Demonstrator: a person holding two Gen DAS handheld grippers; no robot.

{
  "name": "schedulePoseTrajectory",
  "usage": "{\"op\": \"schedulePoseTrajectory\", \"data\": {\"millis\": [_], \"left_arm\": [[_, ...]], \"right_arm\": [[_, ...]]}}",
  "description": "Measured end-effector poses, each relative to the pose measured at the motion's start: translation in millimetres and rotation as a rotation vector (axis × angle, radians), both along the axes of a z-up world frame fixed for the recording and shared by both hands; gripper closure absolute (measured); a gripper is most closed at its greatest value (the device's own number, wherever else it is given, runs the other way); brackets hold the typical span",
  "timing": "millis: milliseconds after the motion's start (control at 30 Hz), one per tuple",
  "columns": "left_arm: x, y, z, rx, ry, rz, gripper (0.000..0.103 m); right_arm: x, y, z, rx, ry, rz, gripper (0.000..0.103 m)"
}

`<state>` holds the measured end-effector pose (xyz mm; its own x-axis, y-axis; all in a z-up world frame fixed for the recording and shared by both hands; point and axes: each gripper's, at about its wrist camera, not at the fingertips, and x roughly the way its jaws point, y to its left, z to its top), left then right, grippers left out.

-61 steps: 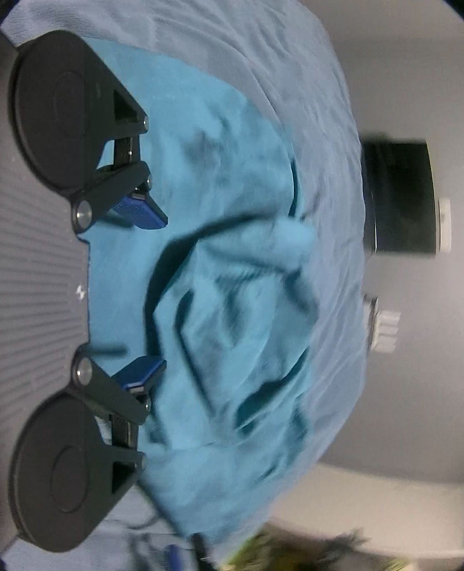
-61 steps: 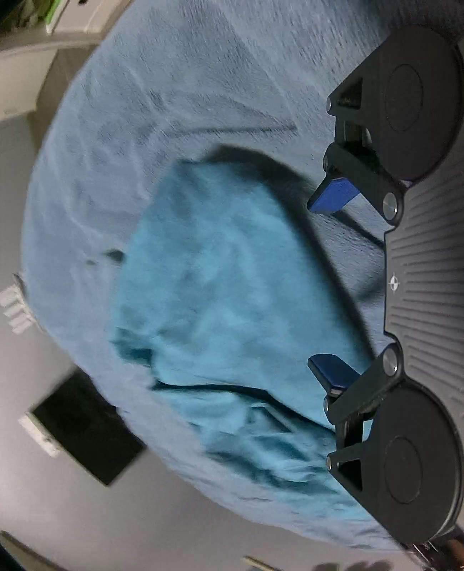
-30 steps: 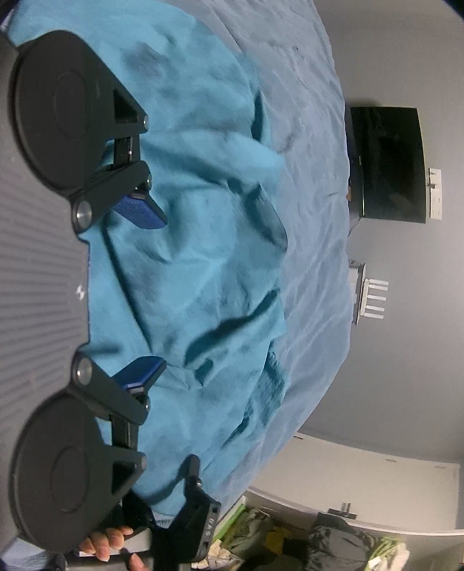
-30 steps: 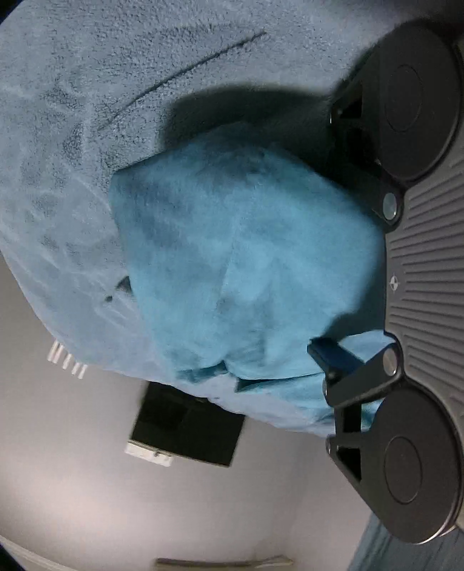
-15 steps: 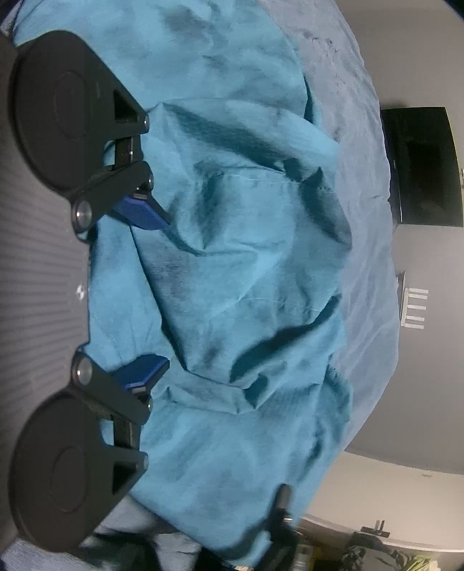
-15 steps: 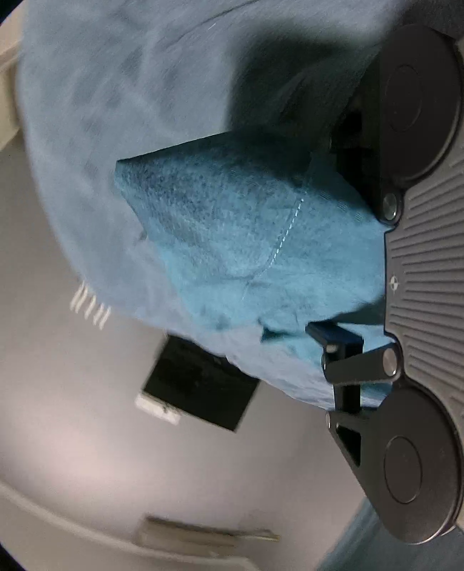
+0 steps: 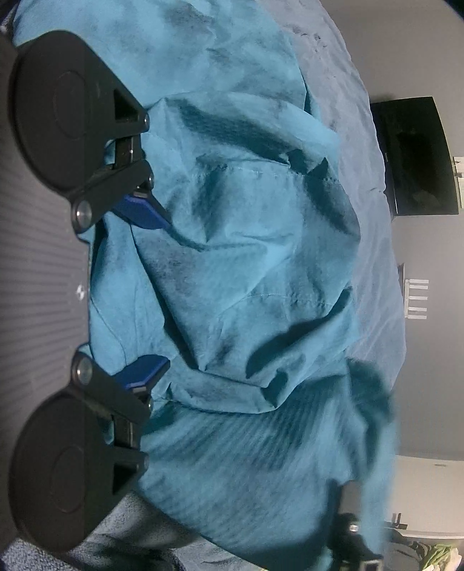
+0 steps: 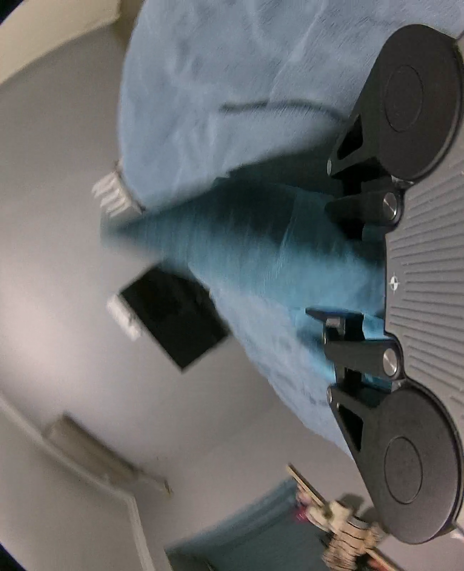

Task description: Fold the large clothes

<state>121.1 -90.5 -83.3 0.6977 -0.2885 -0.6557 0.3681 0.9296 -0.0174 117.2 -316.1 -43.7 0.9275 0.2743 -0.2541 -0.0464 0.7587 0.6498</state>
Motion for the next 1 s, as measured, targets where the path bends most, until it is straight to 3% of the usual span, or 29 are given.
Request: {"op": "schedulePoseTrajectory", "data": {"millis": [33, 100, 233, 267, 333, 367, 500, 667, 833, 933, 1000], "left_arm": [[0.6, 0.6, 0.0, -0.003, 0.001, 0.000, 0.027], [1.4, 1.5, -0.5, -0.003, 0.000, 0.000, 0.027], [1.3, 3.3, -1.7, -0.008, -0.002, -0.001, 0.027], [1.3, 3.5, -1.7, -0.012, -0.001, -0.001, 0.027], [0.9, 3.1, -1.6, -0.013, -0.001, -0.001, 0.027], [0.6, 3.5, -1.7, -0.015, -0.003, -0.001, 0.027], [-1.8, 6.6, -2.7, -0.036, -0.007, -0.001, 0.027], [0.1, 19.4, -4.3, -0.107, 0.006, 0.001, 0.027], [0.1, 30.0, -3.5, -0.153, 0.018, -0.008, 0.026], [1.1, 59.7, 14.7, -0.214, 0.065, -0.058, 0.026], [1.7, 93.2, 41.5, -0.243, 0.085, -0.126, 0.026]], "right_arm": [[3.0, -5.4, -3.8, 0.027, 0.028, -0.013, 0.053], [13.5, -15.9, -12.9, 0.083, 0.085, -0.034, 0.048], [31.7, -35.1, -31.7, 0.200, 0.171, -0.064, 0.048], [32.6, -41.0, -37.6, 0.241, 0.188, -0.082, 0.050], [25.8, -42.8, -46.8, 0.307, 0.190, -0.081, 0.072], [19.3, -38.3, -50.2, 0.304, 0.183, -0.073, 0.075], [9.3, -7.4, -14.8, 0.088, 0.101, -0.020, 0.086], [13.0, 50.7, 54.1, -0.099, -0.012, 0.108, 0.087], [2.5, 139.3, 94.6, -0.373, -0.082, 0.251, 0.087], [5.8, 182.4, 105.3, -0.445, -0.102, 0.311, 0.087], [8.1, 201.8, 111.5, -0.496, -0.111, 0.330, 0.087]]}}
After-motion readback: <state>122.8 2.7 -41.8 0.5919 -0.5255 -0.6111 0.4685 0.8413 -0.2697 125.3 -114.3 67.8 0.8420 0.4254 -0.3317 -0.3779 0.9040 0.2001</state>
